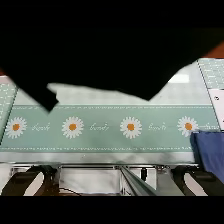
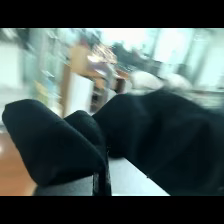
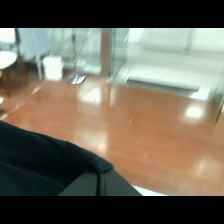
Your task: Fold the shirts.
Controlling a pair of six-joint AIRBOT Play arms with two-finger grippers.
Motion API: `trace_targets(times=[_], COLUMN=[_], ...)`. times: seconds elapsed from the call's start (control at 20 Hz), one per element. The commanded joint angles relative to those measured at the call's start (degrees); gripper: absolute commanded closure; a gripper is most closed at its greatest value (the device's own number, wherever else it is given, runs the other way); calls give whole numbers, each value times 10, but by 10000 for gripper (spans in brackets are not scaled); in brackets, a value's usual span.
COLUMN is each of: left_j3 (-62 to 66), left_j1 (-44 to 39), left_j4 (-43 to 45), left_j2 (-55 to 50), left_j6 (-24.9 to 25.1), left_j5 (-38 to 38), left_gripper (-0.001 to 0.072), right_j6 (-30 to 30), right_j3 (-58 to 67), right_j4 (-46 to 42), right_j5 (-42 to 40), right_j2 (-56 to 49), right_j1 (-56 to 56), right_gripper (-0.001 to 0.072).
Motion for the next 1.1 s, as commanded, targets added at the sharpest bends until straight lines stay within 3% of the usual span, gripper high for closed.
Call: trace_targets(times=[0.0, 0.3, 0.45, 0.6, 0.75, 0.9, 1.05], left_j3=[17, -44, -189, -372, -507, -539, -502], left_j1=[1, 1, 1, -3, -54, -149, -184], left_j4=[89, 89, 75, 26, -19, -23, -23], left_j2=[82, 110, 109, 95, 43, -74, -216], left_j6=[-24, -84, -95, -94, -83, -59, -59], left_j5=[-66, -260, -265, -160, -25, 97, 192], left_gripper=[682, 682, 682, 682, 682, 682, 681], right_j6=[3, 12, 11, 11, 16, 23, 13], right_j3=[9, -74, -193, -315, -356, -352, -328], right_j4=[-29, -37, -45, -62, -109, -94, 15], right_j5=[36, 92, 76, 31, 7, -48, -69], right_j2=[57, 82, 81, 58, -20, -134, -253], right_j1=[0, 0, 0, 0, 0, -28, -66], right_gripper=[695, 695, 695, 694, 695, 695, 694])
